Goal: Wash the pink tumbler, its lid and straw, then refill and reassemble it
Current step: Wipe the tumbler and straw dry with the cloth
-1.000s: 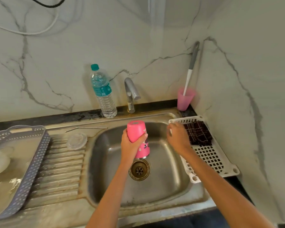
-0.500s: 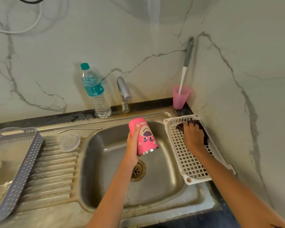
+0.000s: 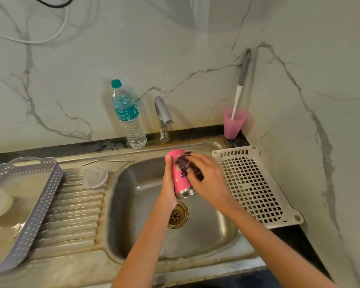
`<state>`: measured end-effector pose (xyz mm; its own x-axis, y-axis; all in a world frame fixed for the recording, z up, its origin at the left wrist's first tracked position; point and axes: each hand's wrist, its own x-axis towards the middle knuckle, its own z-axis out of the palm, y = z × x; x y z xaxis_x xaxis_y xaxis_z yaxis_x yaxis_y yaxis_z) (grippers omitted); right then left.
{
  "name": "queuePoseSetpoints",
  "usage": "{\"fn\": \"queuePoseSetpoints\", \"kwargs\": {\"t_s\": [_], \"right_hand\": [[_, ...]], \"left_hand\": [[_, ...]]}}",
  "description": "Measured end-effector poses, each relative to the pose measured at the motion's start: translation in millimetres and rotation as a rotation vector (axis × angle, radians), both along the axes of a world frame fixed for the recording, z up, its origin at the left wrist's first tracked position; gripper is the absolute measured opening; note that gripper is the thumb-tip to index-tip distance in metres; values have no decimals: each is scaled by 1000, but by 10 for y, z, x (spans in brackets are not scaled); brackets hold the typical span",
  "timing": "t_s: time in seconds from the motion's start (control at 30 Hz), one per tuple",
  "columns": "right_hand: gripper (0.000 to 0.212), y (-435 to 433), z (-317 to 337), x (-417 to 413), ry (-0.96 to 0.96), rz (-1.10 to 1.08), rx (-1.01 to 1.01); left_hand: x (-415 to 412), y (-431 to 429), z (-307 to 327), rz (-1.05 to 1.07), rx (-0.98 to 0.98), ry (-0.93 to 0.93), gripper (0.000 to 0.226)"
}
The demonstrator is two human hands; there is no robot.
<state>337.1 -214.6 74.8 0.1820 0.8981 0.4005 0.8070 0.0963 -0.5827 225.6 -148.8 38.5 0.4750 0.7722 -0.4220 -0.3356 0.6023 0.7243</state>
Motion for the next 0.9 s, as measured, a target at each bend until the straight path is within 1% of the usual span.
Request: {"fn": "queuePoseSetpoints", "kwargs": {"t_s": [0.03,0.1,0.2,0.3,0.37,0.43,0.47,0.5,0.53,0.6,0.67,0.73,0.8,0.83,0.9], "right_hand": [[43,-3,-94,-93,11,42,-58],[46,36,-221,-195,83,78,-138],[41,159,-155,-218,230,89,-137],[36,314,-56,-194,369,31,-112],[37,403,-38,-180,546,-30,-160],[41,458,-42,-149,758,-86,-244],[42,445,-47,-134,832,-111,-286],[41,404,-64,-134,850,-116,-315],[40,331,-78,-157,801,-105,-315],[37,179,-106,-237,580,-60,-231],[39,104,-122,-308,373,-24,-91],[40,164,-108,-319,264,-31,14],[39,283,-62,-303,296,-64,5],[39,350,-43,-282,372,-74,-19],[41,456,1,-208,634,-75,-79]], "left_hand": [[-16,-6,2,-12,2,3,69],[-60,-25,-39,-16,-17,80,69],[-120,-36,-109,2,-32,118,64],[-130,-19,-105,-24,10,68,67],[-144,1,-107,-35,40,72,69],[-168,42,-112,-4,54,116,72],[-185,75,-112,15,53,119,74],[-198,112,-96,40,57,121,73],[-209,147,-77,67,74,123,71],[-227,210,-54,97,111,133,69],[-223,198,-21,90,148,162,72],[-184,158,16,96,192,212,72],[-162,146,14,92,233,233,69],[-165,141,26,80,251,220,67],[-184,128,36,42,279,197,68]]}}
